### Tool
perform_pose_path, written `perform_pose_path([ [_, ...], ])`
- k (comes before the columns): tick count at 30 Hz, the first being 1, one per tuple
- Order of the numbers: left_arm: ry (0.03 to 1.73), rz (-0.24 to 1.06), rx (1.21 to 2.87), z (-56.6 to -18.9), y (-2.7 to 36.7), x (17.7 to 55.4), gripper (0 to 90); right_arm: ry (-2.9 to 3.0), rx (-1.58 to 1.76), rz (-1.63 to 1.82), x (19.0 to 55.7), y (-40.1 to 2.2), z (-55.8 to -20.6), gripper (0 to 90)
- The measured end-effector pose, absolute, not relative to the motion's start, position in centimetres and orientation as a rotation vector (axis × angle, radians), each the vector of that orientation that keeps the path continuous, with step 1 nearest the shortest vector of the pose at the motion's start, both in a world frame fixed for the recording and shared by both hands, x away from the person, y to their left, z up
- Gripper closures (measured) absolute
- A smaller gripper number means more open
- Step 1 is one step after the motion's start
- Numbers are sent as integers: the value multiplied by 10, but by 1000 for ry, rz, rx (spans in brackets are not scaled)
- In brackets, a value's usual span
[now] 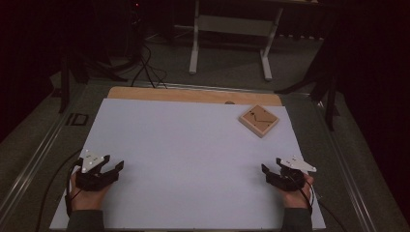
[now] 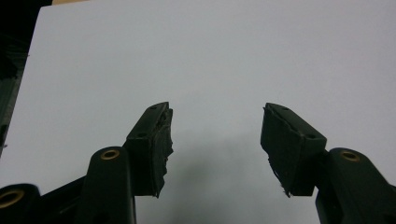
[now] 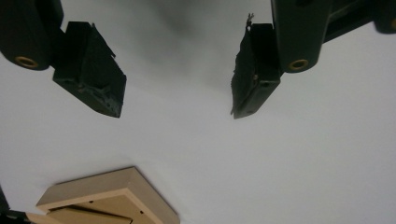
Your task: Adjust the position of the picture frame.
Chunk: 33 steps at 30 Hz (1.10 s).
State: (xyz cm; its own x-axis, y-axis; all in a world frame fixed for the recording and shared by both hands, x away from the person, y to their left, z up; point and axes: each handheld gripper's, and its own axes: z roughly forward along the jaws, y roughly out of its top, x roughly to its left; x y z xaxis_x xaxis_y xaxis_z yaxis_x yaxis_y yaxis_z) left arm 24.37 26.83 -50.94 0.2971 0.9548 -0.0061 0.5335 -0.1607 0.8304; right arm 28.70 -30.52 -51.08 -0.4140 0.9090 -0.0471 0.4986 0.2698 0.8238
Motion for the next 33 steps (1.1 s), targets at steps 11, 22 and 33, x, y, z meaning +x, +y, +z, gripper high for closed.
perform_pose_path([
  [11, 1353, 696, 1768, -504, 276, 236, 429, 1994, 1253, 1066, 284, -309, -507, 481],
  [22, 1343, 685, 1724, -497, 281, 222, 429, 1991, 1194, 1073, 283, -298, -504, 716],
  [33, 1340, 695, 1728, -496, 284, 226, 425, 1982, 1149, 1074, 293, -288, -493, 897],
])
